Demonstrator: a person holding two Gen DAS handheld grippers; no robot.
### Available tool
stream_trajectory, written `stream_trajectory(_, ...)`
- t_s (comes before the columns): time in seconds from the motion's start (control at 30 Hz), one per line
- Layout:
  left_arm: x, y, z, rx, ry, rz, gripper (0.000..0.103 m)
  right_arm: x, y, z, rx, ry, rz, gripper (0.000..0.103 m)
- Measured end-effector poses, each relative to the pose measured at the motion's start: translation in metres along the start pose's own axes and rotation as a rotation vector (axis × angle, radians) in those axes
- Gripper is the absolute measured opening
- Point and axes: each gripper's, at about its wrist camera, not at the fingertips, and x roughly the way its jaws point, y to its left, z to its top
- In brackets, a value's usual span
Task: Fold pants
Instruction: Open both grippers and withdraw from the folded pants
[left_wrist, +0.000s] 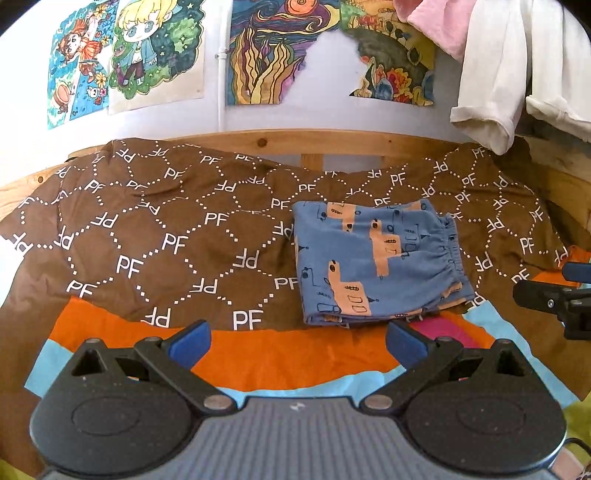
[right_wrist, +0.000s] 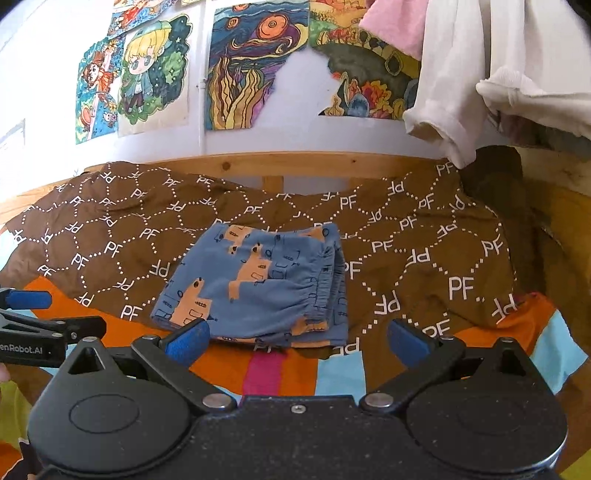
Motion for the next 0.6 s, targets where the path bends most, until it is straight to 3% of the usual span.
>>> stream_trajectory(0.37, -0.0001, -0.0033, 0.0027, 0.022, 0.040, -0.003, 0.103, 0.0014, -0.0018, -0.0004, 0.009, 0.015, 0.003, 0.102)
stream_trajectory(0.6, -0.0038, -0.0042, 0.0011, 0.036, 0.018, -0.019, 0.103, 0.0027, 0.0014, -0.0011, -0.010, 0.020, 0.013, 0.102)
